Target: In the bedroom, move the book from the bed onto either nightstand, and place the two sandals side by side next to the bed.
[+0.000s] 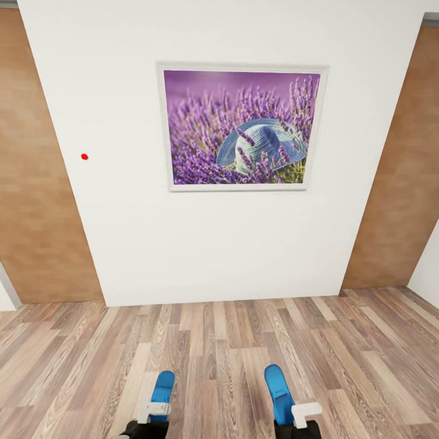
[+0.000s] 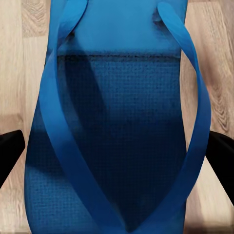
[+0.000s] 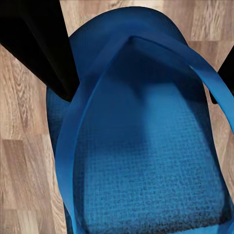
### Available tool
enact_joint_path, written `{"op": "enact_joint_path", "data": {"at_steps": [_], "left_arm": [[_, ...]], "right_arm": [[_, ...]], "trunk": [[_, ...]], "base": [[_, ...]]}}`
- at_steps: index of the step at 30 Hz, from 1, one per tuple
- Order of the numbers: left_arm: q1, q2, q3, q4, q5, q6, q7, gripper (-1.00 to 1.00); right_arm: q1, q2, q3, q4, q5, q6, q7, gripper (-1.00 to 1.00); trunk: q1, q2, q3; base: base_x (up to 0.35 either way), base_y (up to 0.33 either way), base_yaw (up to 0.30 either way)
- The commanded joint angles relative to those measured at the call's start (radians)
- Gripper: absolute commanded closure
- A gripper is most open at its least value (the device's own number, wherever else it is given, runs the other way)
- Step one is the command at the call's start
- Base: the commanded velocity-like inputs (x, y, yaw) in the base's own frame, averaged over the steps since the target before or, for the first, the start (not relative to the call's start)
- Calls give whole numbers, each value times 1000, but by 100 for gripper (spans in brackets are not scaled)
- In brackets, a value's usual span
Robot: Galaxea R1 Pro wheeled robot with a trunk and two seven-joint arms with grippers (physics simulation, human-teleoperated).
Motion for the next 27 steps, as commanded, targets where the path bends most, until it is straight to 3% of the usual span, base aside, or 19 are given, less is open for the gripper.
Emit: {"op": "enact_joint_path", "data": {"at_steps": [1,11,27], "left_arm": [[6,1,-6,1,12,-6,-4,100],[18,4,-4,0,14,-9,-8,100],[19,5,-7,-1,10,-18,-7,100]], "right_arm": [[-1,0,3,0,0,5,-9,100],[-1,0,3,31,3,2,-9,100],[-1,0,4,39,4,1,-9,100]], "trunk": [[0,-1,-1],[0,-1,-1],[0,-1,-1]], "base": [[2,-2,0],[33,0,0],[310,0,0]]}}
